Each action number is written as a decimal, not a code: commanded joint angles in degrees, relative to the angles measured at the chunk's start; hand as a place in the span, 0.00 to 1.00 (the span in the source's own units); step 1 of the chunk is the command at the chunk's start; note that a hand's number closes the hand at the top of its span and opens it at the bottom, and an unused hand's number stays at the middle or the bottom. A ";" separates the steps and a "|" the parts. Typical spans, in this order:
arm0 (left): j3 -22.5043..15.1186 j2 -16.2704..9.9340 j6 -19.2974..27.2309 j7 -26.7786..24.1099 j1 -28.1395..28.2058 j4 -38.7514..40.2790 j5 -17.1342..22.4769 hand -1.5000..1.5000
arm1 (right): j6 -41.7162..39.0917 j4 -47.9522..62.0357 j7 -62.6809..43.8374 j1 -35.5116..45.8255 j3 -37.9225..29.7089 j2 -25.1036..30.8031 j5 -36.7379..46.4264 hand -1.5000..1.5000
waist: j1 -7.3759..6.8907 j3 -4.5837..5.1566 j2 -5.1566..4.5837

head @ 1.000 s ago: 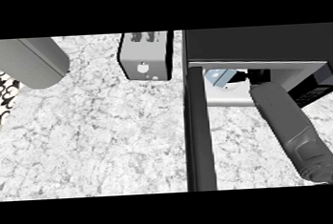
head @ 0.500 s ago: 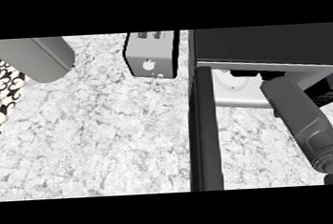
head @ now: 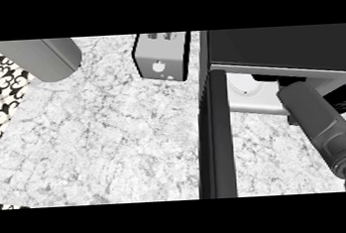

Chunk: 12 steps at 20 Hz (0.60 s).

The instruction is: Pick up the milk, place it into the microwave and close the microwave

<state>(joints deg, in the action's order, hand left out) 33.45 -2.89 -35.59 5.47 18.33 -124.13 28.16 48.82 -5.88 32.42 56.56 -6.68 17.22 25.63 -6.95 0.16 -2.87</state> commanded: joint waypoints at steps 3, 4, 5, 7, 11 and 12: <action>-0.24 -0.47 -1.30 -1.37 -1.08 1.81 -2.24 0.00 | -2.39 -0.26 1.65 1.73 -0.78 0.61 -0.55 0.00 | -0.29 -0.48 -0.44; -1.59 -0.63 -1.37 -0.34 -1.66 1.65 -2.38 0.00 | -1.48 -0.32 3.09 0.77 -0.35 -1.10 -0.15 0.00 | -0.02 -0.53 -0.54; -1.47 -0.89 -2.76 -0.59 -0.46 1.68 -1.29 0.00 | -4.04 -0.49 3.49 1.33 -0.83 -0.28 -0.67 0.00 | -0.06 -0.50 -0.13; -3.08 -0.87 -3.54 -0.22 -1.15 2.39 -1.80 0.00 | -6.45 -0.66 4.52 1.96 -1.30 0.05 -1.18 0.00 | 0.06 -0.53 -0.29; -4.48 0.96 -3.91 -2.18 -2.13 2.78 -5.09 0.00 | -10.08 -0.99 7.36 1.61 -2.73 -1.02 -2.74 0.00 | 0.62 -0.49 -0.03; -5.34 -0.20 -4.32 -0.97 -2.98 2.99 -4.13 0.00 | -10.37 -1.04 8.16 1.16 -3.14 -2.18 -3.19 0.00 | 0.83 -0.53 -0.11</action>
<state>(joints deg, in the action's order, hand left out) 29.83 -3.13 -38.91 4.49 16.23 -121.35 24.75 41.24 -6.59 38.35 57.79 -8.67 16.28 23.65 -6.30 -0.30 -2.96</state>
